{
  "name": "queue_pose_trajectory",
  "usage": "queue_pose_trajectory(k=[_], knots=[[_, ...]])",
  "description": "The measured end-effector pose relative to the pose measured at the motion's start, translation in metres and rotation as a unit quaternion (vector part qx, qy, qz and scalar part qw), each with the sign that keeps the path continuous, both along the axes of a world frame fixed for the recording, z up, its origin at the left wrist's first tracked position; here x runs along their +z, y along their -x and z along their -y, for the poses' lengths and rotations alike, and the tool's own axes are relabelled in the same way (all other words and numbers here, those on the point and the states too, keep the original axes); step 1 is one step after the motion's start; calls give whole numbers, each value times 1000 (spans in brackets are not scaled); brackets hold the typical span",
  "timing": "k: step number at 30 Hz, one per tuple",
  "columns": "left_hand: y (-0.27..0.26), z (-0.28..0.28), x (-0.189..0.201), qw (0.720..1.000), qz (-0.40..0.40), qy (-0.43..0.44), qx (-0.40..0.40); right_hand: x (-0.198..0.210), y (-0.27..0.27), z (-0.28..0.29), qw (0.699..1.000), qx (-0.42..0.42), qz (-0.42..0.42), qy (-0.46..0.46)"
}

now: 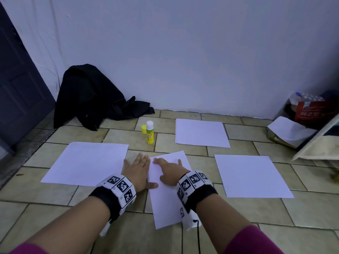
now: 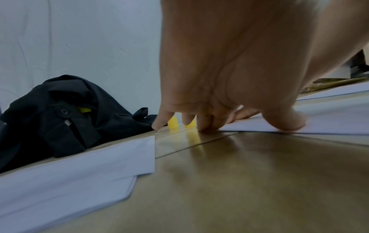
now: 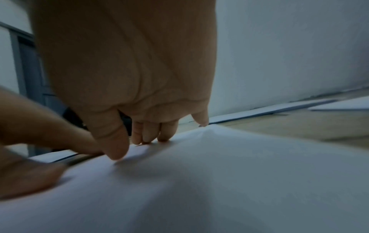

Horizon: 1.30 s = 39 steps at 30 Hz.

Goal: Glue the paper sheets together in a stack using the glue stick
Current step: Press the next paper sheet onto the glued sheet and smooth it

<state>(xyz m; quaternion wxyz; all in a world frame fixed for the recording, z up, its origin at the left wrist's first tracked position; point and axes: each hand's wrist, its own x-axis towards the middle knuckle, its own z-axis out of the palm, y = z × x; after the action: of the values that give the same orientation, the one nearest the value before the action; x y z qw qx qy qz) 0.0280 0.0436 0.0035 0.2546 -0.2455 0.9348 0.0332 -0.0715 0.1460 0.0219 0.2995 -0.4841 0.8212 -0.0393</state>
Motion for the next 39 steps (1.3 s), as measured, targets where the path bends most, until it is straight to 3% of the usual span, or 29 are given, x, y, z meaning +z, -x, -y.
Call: queue_pose_trajectory(k=[7, 11, 14, 16, 19, 23, 27, 32, 35, 39], knots=[[-6, 3, -2, 1000, -2, 0, -9, -8, 57, -32, 991, -135, -19, -17], [-4, 2, 5, 999, -30, 17, -1, -8, 57, -31, 989, -121, -79, -16], [-1, 4, 19, 994, -94, 49, 5, -2, 39, -21, 974, -94, -202, -49], [-3, 10, 19, 991, -136, 1, -2, -1, 24, -16, 966, -78, -242, -47], [-6, 13, 17, 987, -114, -95, -57, -9, 2, -6, 978, -100, -178, -45], [-2, 12, 21, 990, -106, -71, -61, -13, -14, 8, 984, -122, -113, -67], [1, 8, 22, 991, -122, -39, -42, -13, -18, 10, 995, -40, -60, -71], [-1, 10, 10, 998, -23, -62, 7, -11, -16, 12, 996, 32, -44, -73], [0, 11, 11, 998, 13, -62, -8, -11, -16, 12, 996, 76, -43, -36], [0, 13, 9, 998, 34, -48, -19, -11, 10, 0, 998, 35, -38, -39]])
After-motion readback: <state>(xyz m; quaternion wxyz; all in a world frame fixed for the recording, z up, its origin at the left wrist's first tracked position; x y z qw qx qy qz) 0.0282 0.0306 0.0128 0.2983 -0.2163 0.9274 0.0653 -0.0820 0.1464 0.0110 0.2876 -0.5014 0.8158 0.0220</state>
